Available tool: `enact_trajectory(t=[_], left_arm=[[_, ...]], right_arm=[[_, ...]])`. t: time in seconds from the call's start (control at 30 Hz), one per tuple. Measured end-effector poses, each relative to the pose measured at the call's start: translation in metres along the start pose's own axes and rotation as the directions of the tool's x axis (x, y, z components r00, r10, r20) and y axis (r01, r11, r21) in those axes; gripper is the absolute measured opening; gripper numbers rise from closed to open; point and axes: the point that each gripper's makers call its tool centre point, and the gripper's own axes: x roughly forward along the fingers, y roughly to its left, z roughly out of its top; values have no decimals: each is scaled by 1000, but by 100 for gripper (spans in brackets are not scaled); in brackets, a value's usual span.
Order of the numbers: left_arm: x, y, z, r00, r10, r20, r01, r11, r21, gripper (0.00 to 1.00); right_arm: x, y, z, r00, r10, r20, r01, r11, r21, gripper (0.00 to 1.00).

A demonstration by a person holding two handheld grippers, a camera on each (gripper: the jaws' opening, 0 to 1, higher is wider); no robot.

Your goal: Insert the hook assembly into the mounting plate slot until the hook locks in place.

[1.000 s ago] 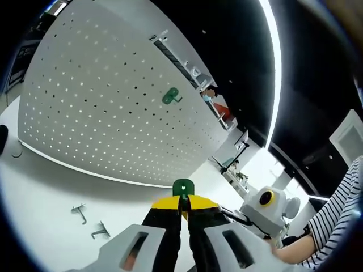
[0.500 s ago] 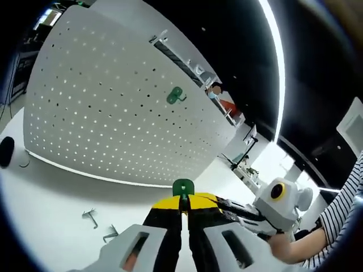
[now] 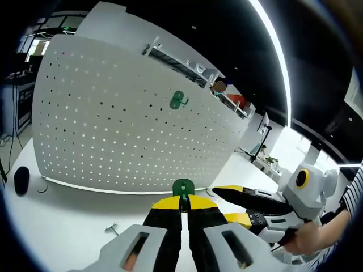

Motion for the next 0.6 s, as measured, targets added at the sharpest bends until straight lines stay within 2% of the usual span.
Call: enact_trajectory(t=[0.23,0.37,0.6], left_arm=[[2,10,7,997,77,19,-79,993,92,1],[1,16,15,990,132,58,-139,979,149,1],[2,23,25,977,182,108,-200,962,188,1]], right_arm=[[-14,-14,-19,997,-44,-57,43,999,-14,53],[-27,-22,-37,992,-75,-101,71,997,-37,58],[-45,-33,-61,982,-109,-157,105,994,-35,62]])
